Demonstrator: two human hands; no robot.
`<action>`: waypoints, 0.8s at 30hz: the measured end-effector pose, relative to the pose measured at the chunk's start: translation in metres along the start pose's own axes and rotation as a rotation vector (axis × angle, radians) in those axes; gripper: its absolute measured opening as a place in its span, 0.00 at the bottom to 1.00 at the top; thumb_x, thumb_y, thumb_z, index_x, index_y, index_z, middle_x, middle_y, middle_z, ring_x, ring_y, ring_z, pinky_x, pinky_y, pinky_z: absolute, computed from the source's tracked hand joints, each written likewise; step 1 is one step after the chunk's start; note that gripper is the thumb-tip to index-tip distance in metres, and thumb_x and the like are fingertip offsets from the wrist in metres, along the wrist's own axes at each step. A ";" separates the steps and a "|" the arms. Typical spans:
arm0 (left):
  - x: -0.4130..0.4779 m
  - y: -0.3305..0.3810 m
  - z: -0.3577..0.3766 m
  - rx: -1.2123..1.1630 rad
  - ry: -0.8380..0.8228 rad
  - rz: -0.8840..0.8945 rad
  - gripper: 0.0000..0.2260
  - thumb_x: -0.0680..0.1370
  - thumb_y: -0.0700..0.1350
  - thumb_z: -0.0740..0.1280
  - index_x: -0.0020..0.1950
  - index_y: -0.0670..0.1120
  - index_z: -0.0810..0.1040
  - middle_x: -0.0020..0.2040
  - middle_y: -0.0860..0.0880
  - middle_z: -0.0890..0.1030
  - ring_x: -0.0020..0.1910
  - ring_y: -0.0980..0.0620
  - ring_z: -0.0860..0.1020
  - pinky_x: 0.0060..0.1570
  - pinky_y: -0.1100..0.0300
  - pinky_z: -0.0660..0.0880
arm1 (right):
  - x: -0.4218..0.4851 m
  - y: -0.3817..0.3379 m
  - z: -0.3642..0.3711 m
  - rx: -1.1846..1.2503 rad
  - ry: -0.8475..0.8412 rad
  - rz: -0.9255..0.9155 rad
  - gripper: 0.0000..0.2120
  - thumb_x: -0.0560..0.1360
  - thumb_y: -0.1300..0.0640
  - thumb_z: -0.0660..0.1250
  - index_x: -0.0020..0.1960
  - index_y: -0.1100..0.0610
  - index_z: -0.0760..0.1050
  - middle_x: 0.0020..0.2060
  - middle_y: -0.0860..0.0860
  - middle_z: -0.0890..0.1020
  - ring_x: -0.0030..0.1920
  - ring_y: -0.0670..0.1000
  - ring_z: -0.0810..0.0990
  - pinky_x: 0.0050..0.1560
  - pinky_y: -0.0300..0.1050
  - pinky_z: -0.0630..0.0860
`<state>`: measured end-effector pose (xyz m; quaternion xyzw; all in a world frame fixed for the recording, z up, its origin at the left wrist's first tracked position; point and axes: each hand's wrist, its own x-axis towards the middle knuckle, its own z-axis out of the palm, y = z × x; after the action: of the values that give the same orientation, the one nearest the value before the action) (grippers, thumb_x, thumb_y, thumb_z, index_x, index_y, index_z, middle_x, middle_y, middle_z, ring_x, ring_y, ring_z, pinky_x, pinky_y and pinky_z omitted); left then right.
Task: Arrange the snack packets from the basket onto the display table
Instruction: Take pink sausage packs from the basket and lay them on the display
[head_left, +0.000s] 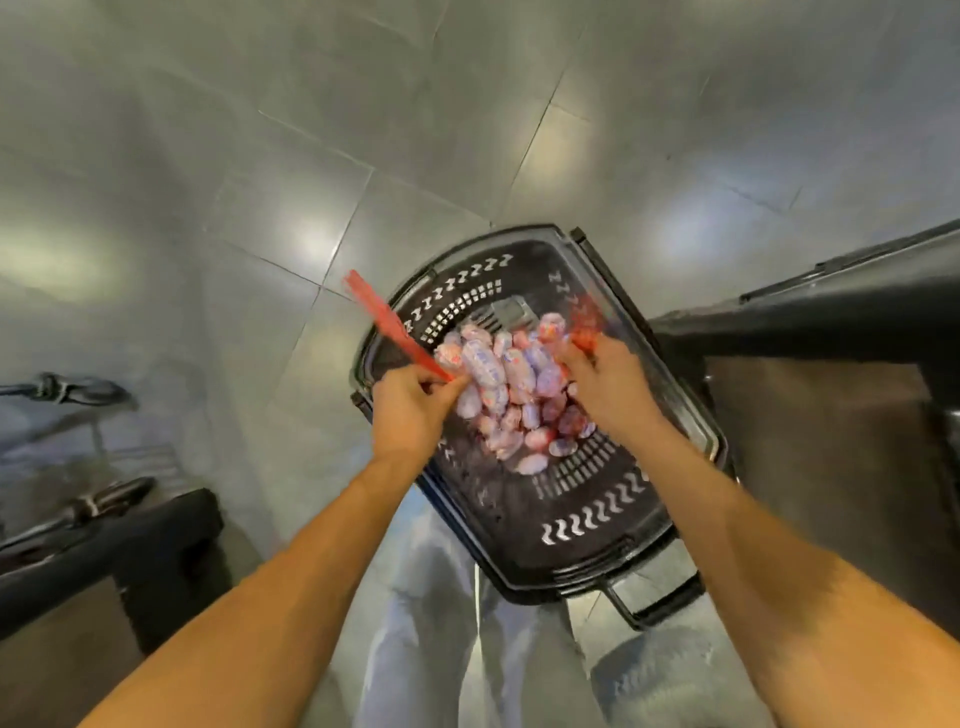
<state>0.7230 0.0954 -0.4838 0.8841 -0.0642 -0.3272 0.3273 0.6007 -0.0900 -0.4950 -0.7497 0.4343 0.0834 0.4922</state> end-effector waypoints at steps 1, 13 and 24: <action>0.013 -0.009 0.013 0.026 0.002 0.000 0.12 0.73 0.49 0.76 0.36 0.41 0.83 0.33 0.46 0.83 0.32 0.50 0.80 0.36 0.54 0.77 | 0.018 0.015 0.012 -0.011 -0.004 -0.010 0.12 0.81 0.53 0.63 0.47 0.59 0.79 0.39 0.54 0.82 0.41 0.52 0.79 0.43 0.47 0.72; 0.092 -0.082 0.093 0.181 0.014 -0.051 0.09 0.74 0.49 0.74 0.46 0.44 0.85 0.39 0.49 0.84 0.39 0.53 0.81 0.41 0.57 0.77 | 0.104 0.096 0.085 -0.131 -0.048 -0.015 0.13 0.79 0.46 0.63 0.51 0.54 0.80 0.40 0.53 0.84 0.44 0.55 0.82 0.48 0.53 0.78; -0.050 0.065 -0.038 0.486 -0.269 0.236 0.12 0.76 0.45 0.66 0.58 0.47 0.77 0.53 0.46 0.81 0.51 0.44 0.80 0.48 0.50 0.77 | -0.072 -0.035 -0.043 -0.715 -0.025 -0.203 0.13 0.81 0.51 0.58 0.60 0.54 0.76 0.52 0.55 0.81 0.51 0.60 0.80 0.48 0.54 0.77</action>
<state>0.7143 0.0813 -0.3948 0.8717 -0.2858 -0.3762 0.1305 0.5696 -0.0790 -0.4109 -0.9125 0.2952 0.1898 0.2105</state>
